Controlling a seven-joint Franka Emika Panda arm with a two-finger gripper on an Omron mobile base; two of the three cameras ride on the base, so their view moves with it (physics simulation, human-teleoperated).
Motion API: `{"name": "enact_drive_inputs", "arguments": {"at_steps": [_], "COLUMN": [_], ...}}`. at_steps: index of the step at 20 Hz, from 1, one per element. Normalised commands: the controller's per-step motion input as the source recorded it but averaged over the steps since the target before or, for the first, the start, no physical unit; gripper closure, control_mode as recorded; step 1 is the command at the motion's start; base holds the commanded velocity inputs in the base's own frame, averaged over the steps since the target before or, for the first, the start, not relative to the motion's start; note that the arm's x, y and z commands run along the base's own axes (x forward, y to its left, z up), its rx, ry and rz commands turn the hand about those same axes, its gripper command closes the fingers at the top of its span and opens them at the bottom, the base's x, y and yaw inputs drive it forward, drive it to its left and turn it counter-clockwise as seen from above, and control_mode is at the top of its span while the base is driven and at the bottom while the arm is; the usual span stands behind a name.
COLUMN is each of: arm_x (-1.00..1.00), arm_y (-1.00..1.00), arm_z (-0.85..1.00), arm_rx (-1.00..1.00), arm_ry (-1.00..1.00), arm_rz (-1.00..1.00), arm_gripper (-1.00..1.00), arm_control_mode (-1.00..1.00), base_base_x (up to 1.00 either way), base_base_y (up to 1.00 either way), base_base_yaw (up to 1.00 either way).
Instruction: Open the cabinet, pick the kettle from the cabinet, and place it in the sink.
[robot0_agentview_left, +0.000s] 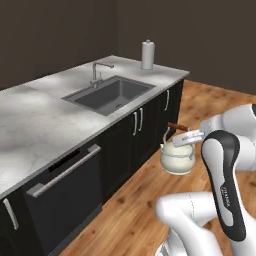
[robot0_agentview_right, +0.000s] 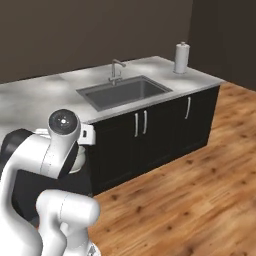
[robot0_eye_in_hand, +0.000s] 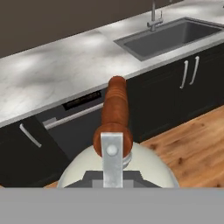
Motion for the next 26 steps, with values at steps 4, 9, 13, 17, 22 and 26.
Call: {"name": "enact_drive_inputs", "arguments": {"at_steps": [4, 9, 13, 17, 22, 26], "arm_x": [0.00, 0.00, 0.00, 0.00, 0.00, 0.00], "arm_y": [0.00, 0.00, 0.00, 0.00, 0.00, 0.00], "arm_z": [0.00, 0.00, 0.00, 0.00, 0.00, 0.00], "arm_rx": [0.00, 0.00, 0.00, 0.00, 0.00, 0.00], "arm_ry": [0.00, 0.00, 0.00, 0.00, 0.00, 0.00], "arm_rz": [0.00, 0.00, 0.00, 0.00, 0.00, 0.00], "arm_gripper": [1.00, 1.00, 1.00, 1.00, 1.00, 1.00], "arm_control_mode": [1.00, 1.00, 1.00, 1.00, 1.00, 1.00], "base_base_x": [0.56, 0.58, 0.60, 0.61, 0.61, 0.60], "base_base_y": [-0.07, -0.09, -0.10, -0.11, -0.11, -0.10], "base_base_yaw": [0.26, 0.21, 0.15, 0.13, 0.13, 0.13]}}
